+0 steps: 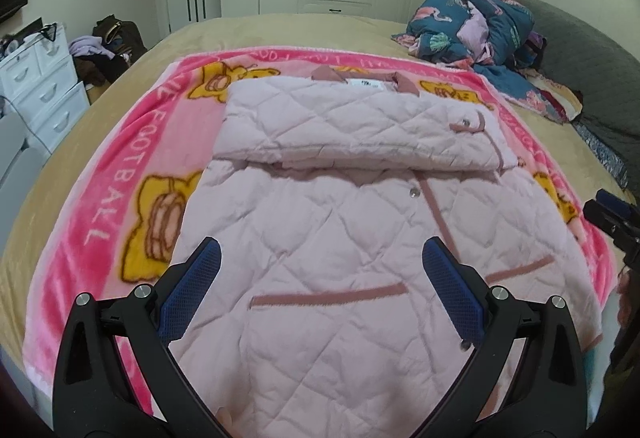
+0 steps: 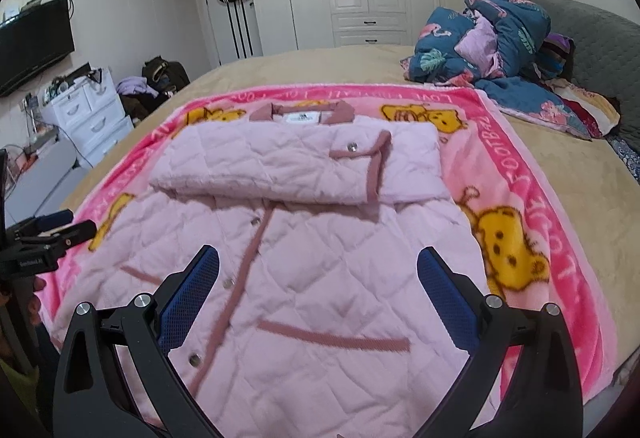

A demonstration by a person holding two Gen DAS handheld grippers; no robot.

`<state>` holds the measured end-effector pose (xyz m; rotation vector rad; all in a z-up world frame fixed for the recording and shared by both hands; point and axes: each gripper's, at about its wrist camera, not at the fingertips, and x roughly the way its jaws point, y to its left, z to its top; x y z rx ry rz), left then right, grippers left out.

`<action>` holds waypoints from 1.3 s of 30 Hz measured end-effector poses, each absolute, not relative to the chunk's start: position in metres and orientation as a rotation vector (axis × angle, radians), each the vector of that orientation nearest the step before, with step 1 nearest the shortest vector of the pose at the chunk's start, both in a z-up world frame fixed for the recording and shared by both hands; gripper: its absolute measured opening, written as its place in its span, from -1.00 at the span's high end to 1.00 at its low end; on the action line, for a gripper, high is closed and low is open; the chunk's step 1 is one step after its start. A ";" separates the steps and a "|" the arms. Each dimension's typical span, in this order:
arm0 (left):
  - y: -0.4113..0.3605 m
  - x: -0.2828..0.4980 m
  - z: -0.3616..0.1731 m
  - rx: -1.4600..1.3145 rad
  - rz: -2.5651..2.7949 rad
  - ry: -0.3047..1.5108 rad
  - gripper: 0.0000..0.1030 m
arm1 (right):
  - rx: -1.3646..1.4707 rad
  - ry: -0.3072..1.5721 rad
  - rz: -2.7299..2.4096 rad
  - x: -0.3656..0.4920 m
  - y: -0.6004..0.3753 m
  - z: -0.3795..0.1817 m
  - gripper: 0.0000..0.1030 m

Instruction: Fold large clothes

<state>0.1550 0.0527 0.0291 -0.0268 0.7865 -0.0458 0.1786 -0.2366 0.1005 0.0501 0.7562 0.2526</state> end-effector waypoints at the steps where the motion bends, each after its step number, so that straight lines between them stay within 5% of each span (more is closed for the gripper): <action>1: 0.054 0.152 0.026 -0.023 -0.044 0.789 -0.84 | 0.050 0.763 0.250 0.176 -0.239 0.097 -0.92; 39: 0.167 0.064 -0.053 -0.116 0.112 0.976 -0.84 | 0.167 1.103 0.157 0.069 -0.363 -0.005 -0.92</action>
